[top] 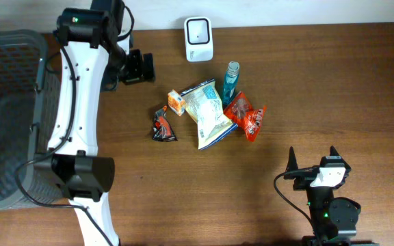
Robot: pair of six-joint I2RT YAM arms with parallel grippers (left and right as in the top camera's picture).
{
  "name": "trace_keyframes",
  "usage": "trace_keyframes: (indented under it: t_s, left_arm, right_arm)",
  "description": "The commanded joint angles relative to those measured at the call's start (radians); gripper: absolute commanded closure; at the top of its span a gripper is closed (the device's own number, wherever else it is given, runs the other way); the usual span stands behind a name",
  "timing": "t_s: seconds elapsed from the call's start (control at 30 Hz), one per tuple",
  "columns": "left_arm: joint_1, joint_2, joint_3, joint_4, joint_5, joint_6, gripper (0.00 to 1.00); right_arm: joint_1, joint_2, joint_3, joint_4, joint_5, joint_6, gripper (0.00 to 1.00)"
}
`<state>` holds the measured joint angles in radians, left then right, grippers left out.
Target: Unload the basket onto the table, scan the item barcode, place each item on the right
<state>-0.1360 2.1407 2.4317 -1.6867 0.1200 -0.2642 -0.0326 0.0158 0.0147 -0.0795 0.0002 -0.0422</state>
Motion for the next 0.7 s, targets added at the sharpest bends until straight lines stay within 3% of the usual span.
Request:
trace_keyframes:
  t_s: [0.0, 0.23, 0.33, 0.5, 0.67]
  left_arm:
    - [0.016, -0.064, -0.051, -0.002, 0.015, 0.058, 0.01]
    - [0.014, -0.19, -0.06, -0.002, 0.008, 0.061, 0.01]
    - [0.014, -0.272, -0.079, -0.002, -0.062, 0.056, 0.01]
    - [0.024, -0.432, -0.372, -0.001, -0.188, 0.0, 0.01]
    - [0.029, -0.44, -0.444, 0.057, -0.175, 0.0, 0.01]
  right_arm:
    - [0.006, -0.006, -0.009, -0.002, 0.005, -0.003, 0.02]
    - [0.006, -0.006, -0.009, -0.002, 0.005, -0.003, 0.02]
    - [0.006, -0.006, -0.009, -0.002, 0.005, -0.003, 0.02]
    - [0.006, -0.006, -0.009, -0.002, 0.005, -0.003, 0.02]
    - [0.006, -0.006, -0.009, -0.002, 0.005, -0.003, 0.02]
